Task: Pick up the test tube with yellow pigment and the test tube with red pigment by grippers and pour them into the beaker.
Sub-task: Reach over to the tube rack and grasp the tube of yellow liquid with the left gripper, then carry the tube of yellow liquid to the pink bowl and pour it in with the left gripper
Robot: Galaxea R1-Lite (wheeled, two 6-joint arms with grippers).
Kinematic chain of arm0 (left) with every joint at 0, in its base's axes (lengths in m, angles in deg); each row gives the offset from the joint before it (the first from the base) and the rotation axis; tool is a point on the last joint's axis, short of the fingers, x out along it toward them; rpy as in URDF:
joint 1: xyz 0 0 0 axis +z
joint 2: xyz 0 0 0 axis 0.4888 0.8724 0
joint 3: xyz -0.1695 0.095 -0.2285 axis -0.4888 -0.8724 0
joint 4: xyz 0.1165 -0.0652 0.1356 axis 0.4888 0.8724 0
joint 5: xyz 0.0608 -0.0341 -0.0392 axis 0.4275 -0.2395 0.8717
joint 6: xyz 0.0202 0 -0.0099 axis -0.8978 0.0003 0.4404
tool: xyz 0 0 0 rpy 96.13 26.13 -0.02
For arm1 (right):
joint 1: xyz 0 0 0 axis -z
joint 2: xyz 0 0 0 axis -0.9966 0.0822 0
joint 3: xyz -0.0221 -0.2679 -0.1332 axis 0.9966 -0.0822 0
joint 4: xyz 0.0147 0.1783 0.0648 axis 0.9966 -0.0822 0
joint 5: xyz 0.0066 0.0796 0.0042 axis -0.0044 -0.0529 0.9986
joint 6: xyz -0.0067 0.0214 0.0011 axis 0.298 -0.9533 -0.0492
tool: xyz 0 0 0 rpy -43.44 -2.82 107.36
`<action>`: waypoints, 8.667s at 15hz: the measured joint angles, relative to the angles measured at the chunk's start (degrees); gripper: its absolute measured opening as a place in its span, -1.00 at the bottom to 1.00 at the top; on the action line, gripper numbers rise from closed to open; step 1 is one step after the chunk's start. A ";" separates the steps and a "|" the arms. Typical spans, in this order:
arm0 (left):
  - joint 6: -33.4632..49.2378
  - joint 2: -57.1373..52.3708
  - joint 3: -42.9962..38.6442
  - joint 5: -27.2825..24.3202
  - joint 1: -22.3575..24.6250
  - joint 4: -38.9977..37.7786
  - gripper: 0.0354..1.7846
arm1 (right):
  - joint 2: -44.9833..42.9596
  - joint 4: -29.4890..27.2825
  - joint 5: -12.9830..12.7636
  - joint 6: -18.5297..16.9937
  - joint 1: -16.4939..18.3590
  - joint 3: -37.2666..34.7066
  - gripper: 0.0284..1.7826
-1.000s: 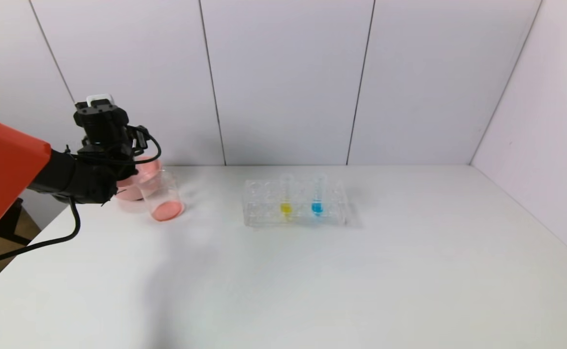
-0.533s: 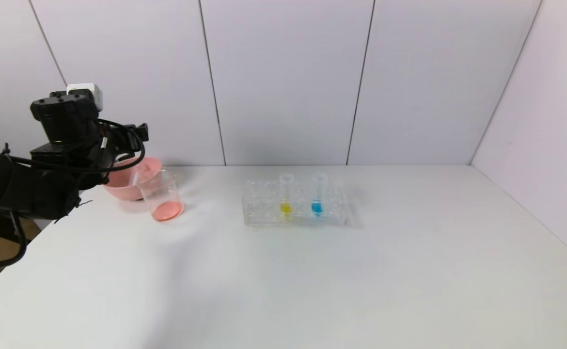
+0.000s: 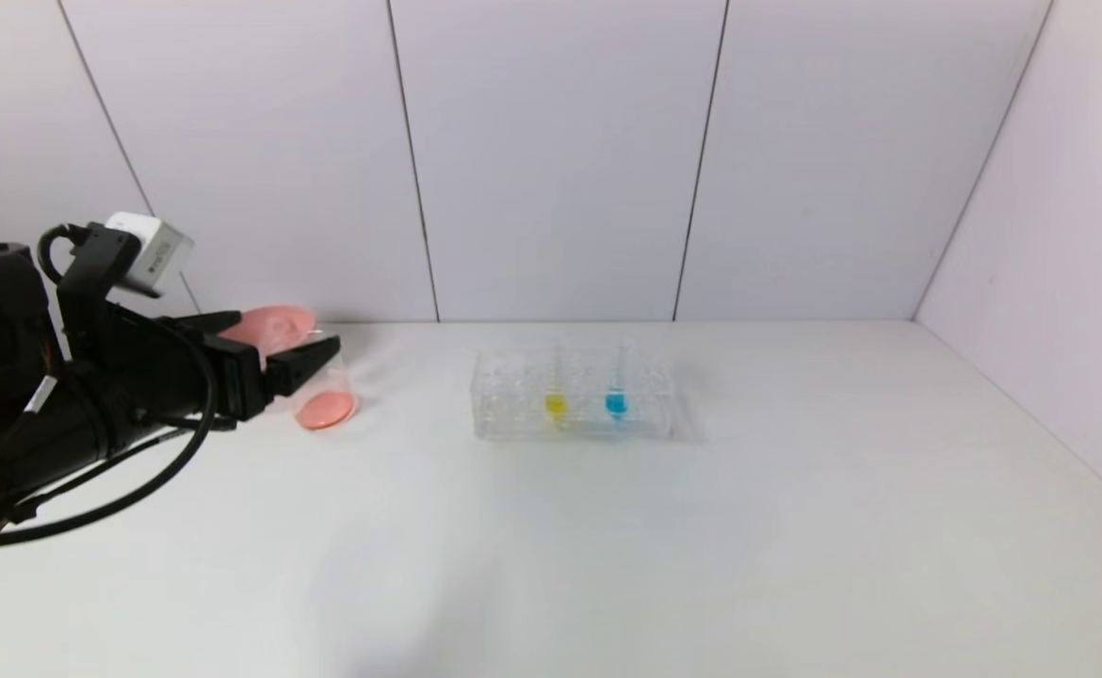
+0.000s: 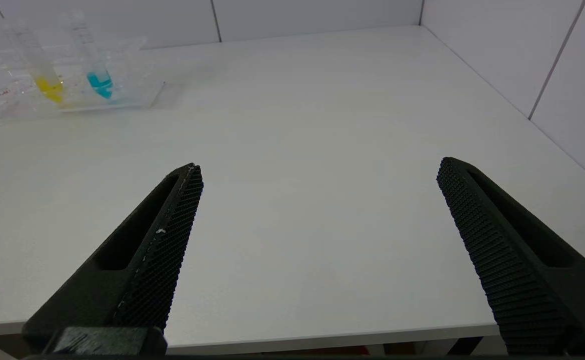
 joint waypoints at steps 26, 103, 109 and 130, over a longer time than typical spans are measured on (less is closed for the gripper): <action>4.99 39.34 14.74 39.27 -35.91 -34.28 0.98 | 0.00 0.00 -0.02 0.00 0.00 0.00 0.92; -29.46 15.56 20.81 -9.45 15.20 22.11 -0.55 | 0.00 0.00 0.01 0.00 0.00 0.00 0.92; -35.52 20.07 31.28 -5.13 13.14 35.10 -0.55 | 0.00 0.00 0.00 0.00 0.00 0.00 0.92; -43.47 32.83 65.38 11.24 8.69 68.52 -0.55 | 0.00 0.00 0.01 0.00 0.00 0.00 0.92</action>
